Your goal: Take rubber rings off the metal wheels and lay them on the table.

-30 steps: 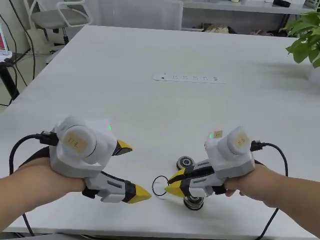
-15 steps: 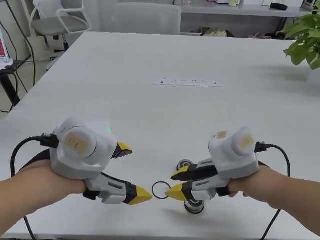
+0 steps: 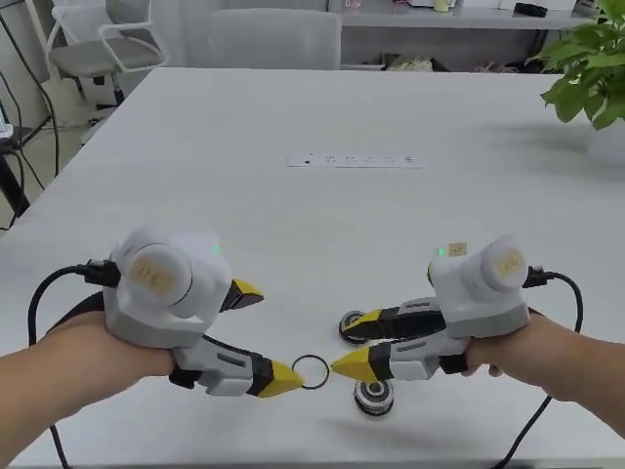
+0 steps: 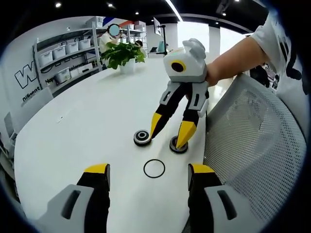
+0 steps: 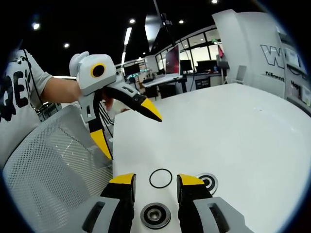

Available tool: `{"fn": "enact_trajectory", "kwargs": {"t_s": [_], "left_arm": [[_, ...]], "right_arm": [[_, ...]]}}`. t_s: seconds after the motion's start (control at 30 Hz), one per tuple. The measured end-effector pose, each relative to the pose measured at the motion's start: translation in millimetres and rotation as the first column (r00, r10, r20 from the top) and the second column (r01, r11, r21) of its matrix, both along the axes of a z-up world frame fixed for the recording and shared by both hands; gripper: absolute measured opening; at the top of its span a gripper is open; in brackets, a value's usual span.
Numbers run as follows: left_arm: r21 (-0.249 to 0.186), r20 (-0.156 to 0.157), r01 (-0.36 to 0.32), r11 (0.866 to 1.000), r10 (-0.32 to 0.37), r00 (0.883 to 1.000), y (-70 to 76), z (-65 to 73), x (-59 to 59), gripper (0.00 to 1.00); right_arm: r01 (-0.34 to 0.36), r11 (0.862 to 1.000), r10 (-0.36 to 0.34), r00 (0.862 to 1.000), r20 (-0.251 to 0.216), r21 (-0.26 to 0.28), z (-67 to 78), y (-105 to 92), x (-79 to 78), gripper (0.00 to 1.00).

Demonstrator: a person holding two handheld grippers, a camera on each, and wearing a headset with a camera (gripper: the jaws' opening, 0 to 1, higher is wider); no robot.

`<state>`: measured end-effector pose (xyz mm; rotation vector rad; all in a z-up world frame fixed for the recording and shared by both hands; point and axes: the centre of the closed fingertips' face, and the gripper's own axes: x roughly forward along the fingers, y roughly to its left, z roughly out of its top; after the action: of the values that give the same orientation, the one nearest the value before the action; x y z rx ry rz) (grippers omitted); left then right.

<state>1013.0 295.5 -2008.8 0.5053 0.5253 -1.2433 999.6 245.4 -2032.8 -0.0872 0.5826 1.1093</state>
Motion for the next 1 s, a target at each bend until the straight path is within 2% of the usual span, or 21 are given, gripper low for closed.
{"fn": "enact_trajectory", "kwargs": {"t_s": [0.5, 0.77, 1.0], "left_arm": [[-0.019, -0.037, 0.02, 1.0, -0.021, 0.999, -18.2, -1.4, -2.6, 0.61], [-0.016, -0.054, 0.035, 0.999, -0.036, 0.998, -26.7, -6.3, -4.1, 0.58], [-0.024, -0.064, 0.052, 0.998, -0.054, 0.997, -40.4, -11.0, -7.4, 0.55]], "right_arm": [[0.07, 0.997, -0.071, 0.997, 0.026, 0.042, 10.9, -28.6, -3.1, 0.34], [0.098, 0.994, -0.1, 0.995, 0.027, 0.045, 8.0, -43.1, -9.1, 0.35], [0.112, 0.993, -0.113, 0.993, 0.024, 0.041, 1.6, -50.8, -13.5, 0.35]]}}
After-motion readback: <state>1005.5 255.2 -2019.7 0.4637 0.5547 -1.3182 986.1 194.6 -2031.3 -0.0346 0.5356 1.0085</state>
